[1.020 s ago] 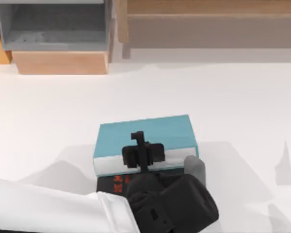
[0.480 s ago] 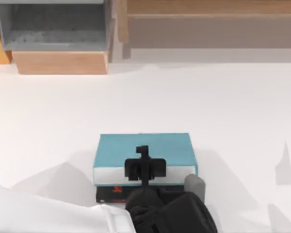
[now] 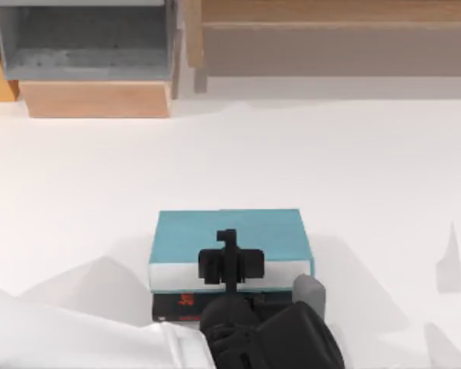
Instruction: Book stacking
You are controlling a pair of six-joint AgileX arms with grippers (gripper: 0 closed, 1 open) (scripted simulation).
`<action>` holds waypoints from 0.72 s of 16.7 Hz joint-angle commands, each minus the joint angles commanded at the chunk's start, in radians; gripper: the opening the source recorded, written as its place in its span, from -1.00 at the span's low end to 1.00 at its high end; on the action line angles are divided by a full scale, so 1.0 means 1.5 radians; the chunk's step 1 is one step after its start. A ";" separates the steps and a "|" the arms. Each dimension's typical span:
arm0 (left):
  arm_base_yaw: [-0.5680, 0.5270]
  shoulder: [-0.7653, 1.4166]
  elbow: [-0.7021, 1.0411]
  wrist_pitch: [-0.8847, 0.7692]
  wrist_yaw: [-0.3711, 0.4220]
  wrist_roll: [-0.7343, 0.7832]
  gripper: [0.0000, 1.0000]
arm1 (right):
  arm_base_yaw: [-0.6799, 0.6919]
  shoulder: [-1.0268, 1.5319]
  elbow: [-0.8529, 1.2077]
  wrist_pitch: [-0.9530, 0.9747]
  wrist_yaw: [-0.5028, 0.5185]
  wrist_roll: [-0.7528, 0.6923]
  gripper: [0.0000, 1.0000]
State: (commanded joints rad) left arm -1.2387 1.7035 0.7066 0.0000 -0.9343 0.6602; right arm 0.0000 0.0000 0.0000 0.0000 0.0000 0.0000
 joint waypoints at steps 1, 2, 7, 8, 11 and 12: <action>0.000 0.000 0.000 0.000 0.000 0.000 -0.55 | 0.000 0.000 0.000 0.000 0.000 0.000 1.00; 0.000 0.000 0.000 0.000 0.000 0.000 -0.40 | 0.000 0.000 0.000 0.000 0.000 0.000 1.00; 0.000 0.000 0.000 0.000 0.000 0.000 0.36 | 0.000 0.000 0.000 0.000 0.000 0.000 1.00; 0.000 0.000 0.000 0.000 0.000 0.000 0.51 | 0.000 0.000 0.000 0.000 0.000 0.000 1.00; 0.000 0.000 0.000 0.000 0.000 0.000 0.96 | 0.000 0.000 0.000 0.000 0.000 0.000 1.00; 0.000 0.000 0.000 0.000 0.000 0.000 1.00 | 0.000 0.000 0.000 0.000 0.000 0.000 1.00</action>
State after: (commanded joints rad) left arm -1.2387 1.7035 0.7066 0.0000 -0.9343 0.6602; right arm 0.0000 0.0000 0.0000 0.0000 0.0000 0.0000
